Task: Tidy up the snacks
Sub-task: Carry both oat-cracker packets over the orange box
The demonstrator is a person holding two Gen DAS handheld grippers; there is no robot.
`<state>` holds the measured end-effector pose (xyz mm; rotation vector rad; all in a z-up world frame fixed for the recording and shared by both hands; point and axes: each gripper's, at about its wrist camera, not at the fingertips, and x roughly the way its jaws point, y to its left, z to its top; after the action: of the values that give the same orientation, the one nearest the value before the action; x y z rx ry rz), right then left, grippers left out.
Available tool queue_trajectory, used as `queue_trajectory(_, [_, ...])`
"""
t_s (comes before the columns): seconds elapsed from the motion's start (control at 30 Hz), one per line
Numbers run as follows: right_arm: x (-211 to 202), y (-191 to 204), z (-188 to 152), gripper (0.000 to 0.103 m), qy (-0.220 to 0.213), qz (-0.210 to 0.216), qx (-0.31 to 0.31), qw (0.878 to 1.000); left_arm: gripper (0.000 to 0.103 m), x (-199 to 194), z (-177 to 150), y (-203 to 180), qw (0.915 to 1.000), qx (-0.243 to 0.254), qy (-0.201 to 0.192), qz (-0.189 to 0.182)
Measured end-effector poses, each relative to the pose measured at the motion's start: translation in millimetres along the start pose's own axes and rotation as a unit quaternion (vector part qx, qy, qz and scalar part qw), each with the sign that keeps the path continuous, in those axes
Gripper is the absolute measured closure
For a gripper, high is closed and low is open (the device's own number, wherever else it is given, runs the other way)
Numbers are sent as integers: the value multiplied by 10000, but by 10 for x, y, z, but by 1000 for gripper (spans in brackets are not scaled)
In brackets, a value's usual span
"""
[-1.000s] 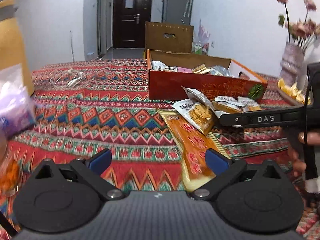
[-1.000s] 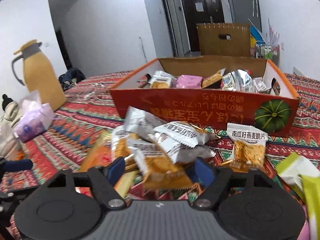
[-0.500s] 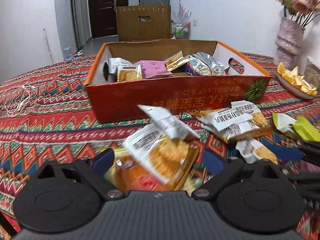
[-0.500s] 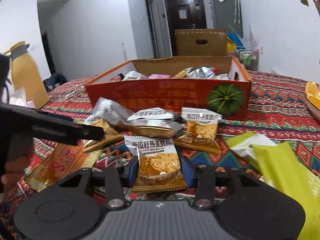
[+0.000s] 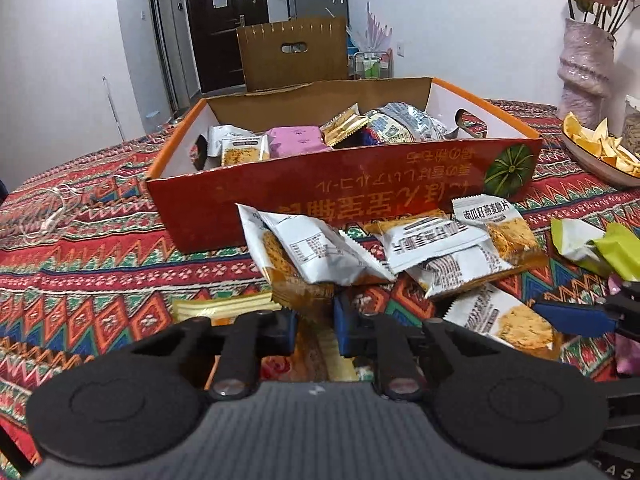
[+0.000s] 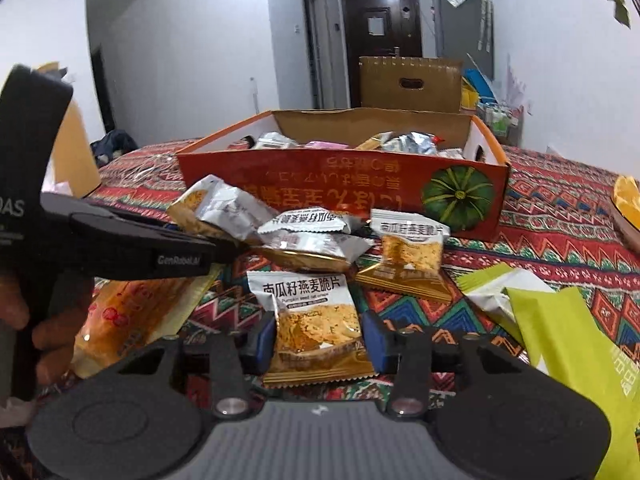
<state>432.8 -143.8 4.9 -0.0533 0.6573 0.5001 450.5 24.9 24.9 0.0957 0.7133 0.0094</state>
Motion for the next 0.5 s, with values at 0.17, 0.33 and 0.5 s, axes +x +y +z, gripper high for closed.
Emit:
queue_trajectory(0.17, [-81, 100, -17, 61, -96, 219, -189, 9995, 87, -386, -132, 103, 9994, -292, -181, -94])
queue_trajectory(0.33, [-340, 290, -135, 62, -115, 284, -377, 9988, 87, -934, -437, 171, 9977, -512, -364, -250])
queue_trajectory(0.5, [-741, 495, -428, 62, -16, 590, -247, 9980, 87, -1403, -743, 188, 9958, -676, -547, -299])
